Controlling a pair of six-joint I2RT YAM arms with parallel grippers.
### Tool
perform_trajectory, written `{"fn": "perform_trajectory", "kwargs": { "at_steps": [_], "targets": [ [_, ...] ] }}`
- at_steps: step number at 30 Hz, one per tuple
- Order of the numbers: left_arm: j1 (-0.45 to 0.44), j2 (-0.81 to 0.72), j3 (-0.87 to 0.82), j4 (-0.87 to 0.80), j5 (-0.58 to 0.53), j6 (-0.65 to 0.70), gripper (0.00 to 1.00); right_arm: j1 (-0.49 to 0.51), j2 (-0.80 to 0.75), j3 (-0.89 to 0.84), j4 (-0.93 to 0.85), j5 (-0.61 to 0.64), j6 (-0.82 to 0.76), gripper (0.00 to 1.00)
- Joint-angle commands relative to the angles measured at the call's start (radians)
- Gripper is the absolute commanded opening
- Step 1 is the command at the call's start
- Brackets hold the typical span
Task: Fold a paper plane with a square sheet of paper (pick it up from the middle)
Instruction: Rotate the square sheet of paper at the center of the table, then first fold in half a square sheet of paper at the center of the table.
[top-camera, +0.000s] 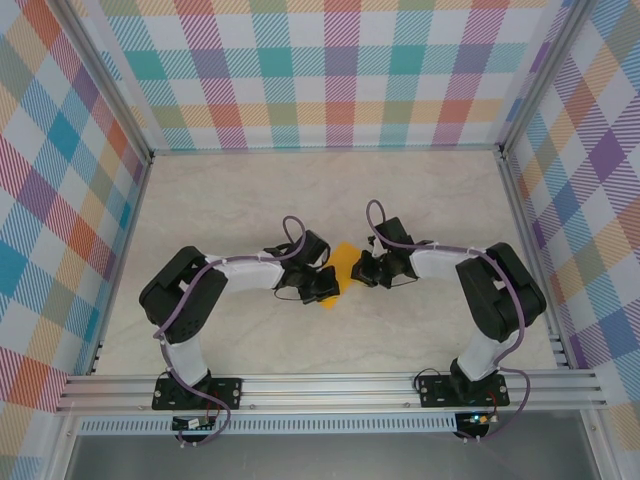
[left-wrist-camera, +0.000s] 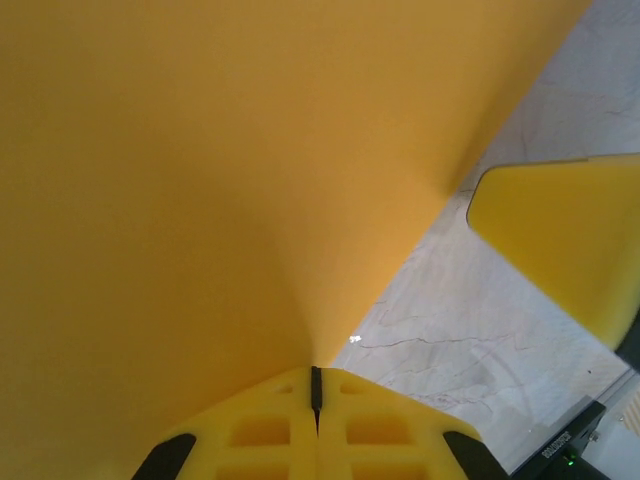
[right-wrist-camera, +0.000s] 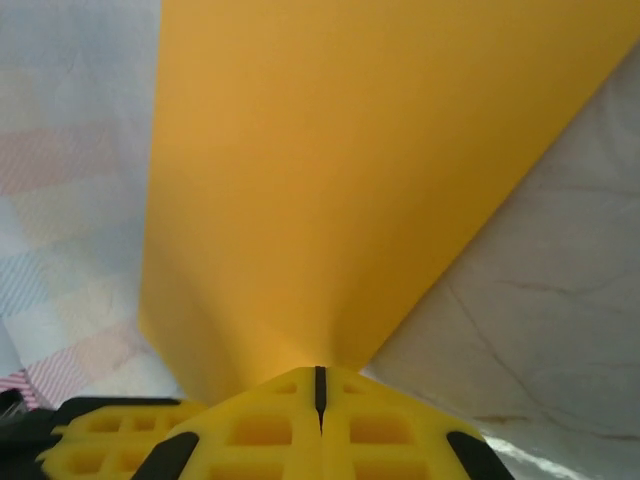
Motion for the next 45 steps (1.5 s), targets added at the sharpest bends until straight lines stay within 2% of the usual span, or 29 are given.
{"fn": "perform_trajectory", "kwargs": {
  "at_steps": [1,12,21,25,37,45],
  "targets": [
    [-0.008,0.022,0.02,0.018,0.019,-0.009,0.0,0.011,-0.009,-0.008,0.079,-0.083,-0.014,0.0],
    [-0.008,0.017,0.046,0.041,0.016,-0.007,0.0,0.02,0.046,-0.008,0.095,-0.099,-0.012,0.0],
    [-0.008,0.058,0.049,-0.004,-0.015,0.019,0.0,0.02,0.096,-0.008,0.094,-0.087,-0.011,0.0],
    [-0.008,0.052,-0.004,-0.037,-0.044,0.042,0.0,0.016,0.099,-0.024,0.098,-0.062,-0.005,0.0],
    [-0.008,-0.051,-0.138,-0.067,0.03,0.042,0.0,0.006,0.121,0.012,0.048,-0.027,-0.016,0.0],
    [-0.008,-0.105,-0.186,-0.12,0.012,0.053,0.0,0.006,0.143,0.022,0.036,-0.021,-0.014,0.0]
  ]
}}
